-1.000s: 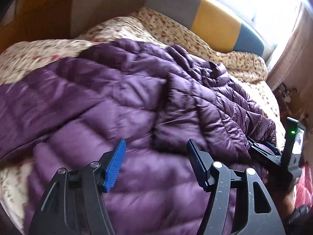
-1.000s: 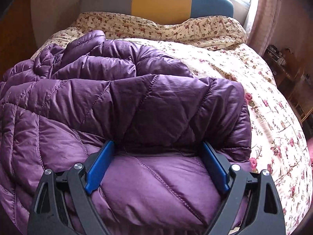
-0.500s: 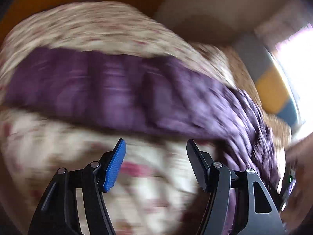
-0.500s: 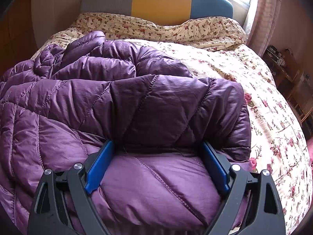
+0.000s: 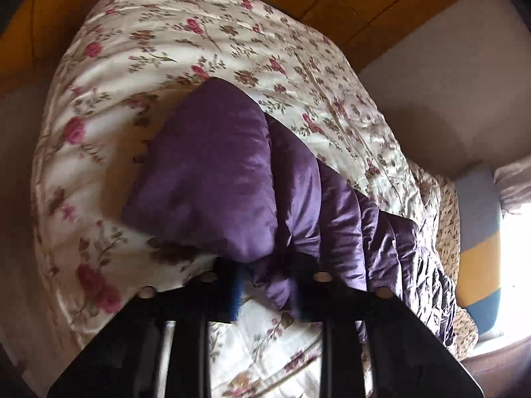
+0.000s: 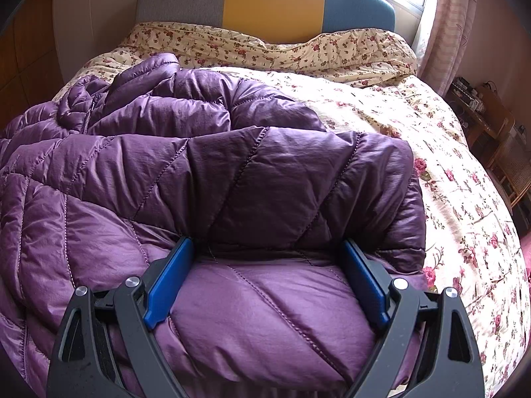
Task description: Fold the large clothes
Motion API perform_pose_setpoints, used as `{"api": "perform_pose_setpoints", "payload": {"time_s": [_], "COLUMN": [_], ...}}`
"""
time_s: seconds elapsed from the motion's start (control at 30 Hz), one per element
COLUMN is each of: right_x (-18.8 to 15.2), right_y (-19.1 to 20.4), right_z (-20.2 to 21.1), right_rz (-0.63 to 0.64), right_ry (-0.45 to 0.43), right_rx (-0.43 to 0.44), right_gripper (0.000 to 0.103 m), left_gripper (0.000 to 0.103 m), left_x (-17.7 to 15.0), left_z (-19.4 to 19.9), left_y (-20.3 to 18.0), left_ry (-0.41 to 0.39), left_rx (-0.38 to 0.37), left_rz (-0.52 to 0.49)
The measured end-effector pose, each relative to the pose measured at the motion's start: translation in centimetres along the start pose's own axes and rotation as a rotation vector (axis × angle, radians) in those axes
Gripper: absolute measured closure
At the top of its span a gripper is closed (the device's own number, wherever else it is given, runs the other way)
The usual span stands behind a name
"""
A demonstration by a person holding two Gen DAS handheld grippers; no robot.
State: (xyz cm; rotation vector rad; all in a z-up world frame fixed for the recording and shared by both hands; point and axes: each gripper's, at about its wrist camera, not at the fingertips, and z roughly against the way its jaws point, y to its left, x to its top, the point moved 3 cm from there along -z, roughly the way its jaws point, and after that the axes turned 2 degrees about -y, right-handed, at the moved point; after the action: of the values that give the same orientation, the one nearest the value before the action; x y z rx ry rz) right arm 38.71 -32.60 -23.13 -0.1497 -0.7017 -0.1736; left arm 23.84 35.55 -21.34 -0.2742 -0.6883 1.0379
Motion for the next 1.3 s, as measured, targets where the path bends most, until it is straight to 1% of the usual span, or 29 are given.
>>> {"api": "perform_pose_setpoints", "payload": {"time_s": [0.07,0.13,0.3,0.4,0.43,0.5,0.57,0.7,0.73,0.83,0.9,1.07,1.2,1.23,1.27,1.3], "right_x": [0.0,0.0,-0.1,0.0,0.0,0.0,0.2,0.2,0.2,0.3,0.4,0.3,0.3,0.3,0.2,0.3], "right_y": [0.0,0.0,0.0,0.0,-0.1,-0.1,-0.2,-0.2,-0.2,-0.2,-0.2,-0.3,-0.3,-0.3,-0.3,-0.3], "right_z": [0.0,0.0,0.0,0.0,0.0,0.0,0.0,0.0,0.0,-0.1,-0.1,-0.2,-0.3,-0.3,-0.3,-0.3], "right_rz": [0.0,0.0,-0.001,-0.003,-0.003,-0.006,-0.007,-0.008,-0.008,-0.011,-0.014,-0.016,-0.021,-0.021,-0.022,-0.022], "right_ry": [0.0,-0.001,-0.001,0.0,-0.001,-0.001,-0.001,-0.001,-0.001,-0.002,-0.002,-0.004,-0.005,-0.006,-0.006,-0.006], "right_rx": [0.0,0.001,0.002,0.004,0.004,0.007,0.009,0.011,0.012,0.015,0.019,0.023,0.029,0.03,0.031,0.032], "right_gripper": [0.014,0.014,0.014,0.014,0.014,0.014,0.014,0.014,0.014,0.014,0.014,0.014,0.014,0.014,0.014,0.014], "left_gripper": [0.093,0.093,0.093,0.093,0.095,0.095,0.095,0.095,0.095,0.095,0.095,0.095,0.095,0.095,0.095,0.09], "left_x": [0.0,-0.2,-2.0,-4.6,-5.4,-7.3,-9.9,-14.6,-16.3,-20.4,-22.9,-28.2,-31.8,-32.8,-33.6,-33.9], "left_z": [-0.1,0.1,0.7,0.7,0.5,0.0,-0.6,-1.0,-1.0,-1.1,-1.2,-1.8,-2.1,-2.3,-2.5,-2.7], "left_y": [-1.5,-3.6,-10.3,-15.6,-17.0,-19.5,-22.7,-27.6,-29.2,-32.5,-34.0,-37.0,-38.8,-39.2,-39.5,-39.6], "left_ry": [-0.018,-0.032,-0.045,-0.032,-0.021,0.005,0.046,0.107,0.131,0.18,0.224,0.309,0.385,0.416,0.432,0.447], "left_rx": [0.012,0.01,-0.08,-0.16,-0.181,-0.216,-0.267,-0.348,-0.377,-0.433,-0.471,-0.53,-0.586,-0.604,-0.608,-0.611], "left_rz": [-0.063,-0.142,-0.317,-0.453,-0.483,-0.543,-0.6,-0.697,-0.73,-0.799,-0.833,-0.908,-0.947,-0.957,-0.962,-0.966]}}
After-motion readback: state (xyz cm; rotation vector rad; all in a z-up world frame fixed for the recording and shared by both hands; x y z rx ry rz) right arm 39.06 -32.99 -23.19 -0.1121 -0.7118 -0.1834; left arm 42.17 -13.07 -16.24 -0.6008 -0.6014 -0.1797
